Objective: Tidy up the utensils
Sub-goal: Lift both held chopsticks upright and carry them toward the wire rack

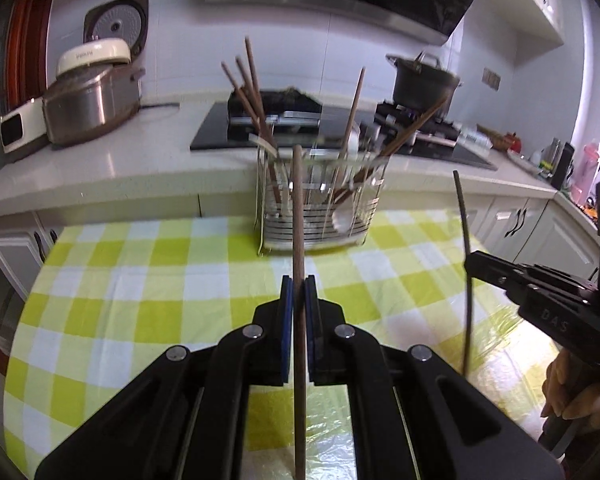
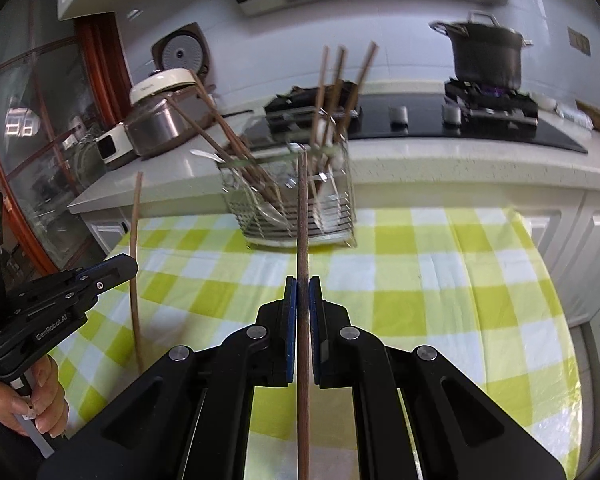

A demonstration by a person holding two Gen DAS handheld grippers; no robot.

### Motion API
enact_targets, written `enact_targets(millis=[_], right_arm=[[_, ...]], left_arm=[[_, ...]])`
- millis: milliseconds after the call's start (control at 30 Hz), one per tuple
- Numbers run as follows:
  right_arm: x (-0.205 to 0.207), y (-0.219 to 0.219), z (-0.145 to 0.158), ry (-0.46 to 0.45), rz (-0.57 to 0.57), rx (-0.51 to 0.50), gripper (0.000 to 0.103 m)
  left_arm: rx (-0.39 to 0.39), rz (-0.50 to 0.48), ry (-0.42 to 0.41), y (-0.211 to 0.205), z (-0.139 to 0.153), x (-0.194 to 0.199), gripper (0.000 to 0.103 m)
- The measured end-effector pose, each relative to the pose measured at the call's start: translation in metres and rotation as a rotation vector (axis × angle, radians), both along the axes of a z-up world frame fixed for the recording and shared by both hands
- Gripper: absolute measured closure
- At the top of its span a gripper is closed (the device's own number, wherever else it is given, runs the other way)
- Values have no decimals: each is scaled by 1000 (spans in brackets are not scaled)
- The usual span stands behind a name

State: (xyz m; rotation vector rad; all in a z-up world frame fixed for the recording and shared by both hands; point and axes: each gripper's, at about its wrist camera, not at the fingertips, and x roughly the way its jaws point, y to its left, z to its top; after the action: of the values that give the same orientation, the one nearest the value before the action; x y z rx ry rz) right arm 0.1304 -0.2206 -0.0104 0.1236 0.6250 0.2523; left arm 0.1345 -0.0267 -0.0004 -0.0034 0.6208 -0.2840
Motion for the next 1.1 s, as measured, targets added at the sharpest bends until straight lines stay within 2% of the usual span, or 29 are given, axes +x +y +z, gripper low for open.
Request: enact_targets(millis=[400, 700, 1100], right_arm=[[-2, 21, 47, -110, 4, -52, 97], [8, 25, 93, -193, 4, -64, 97], [50, 19, 174, -270, 0, -70, 97]], left_arm=[[-3, 4, -80, 4, 39, -4, 98], [2, 4, -196, -1, 89, 4, 98], [-6, 4, -306, -17, 173, 52, 98]])
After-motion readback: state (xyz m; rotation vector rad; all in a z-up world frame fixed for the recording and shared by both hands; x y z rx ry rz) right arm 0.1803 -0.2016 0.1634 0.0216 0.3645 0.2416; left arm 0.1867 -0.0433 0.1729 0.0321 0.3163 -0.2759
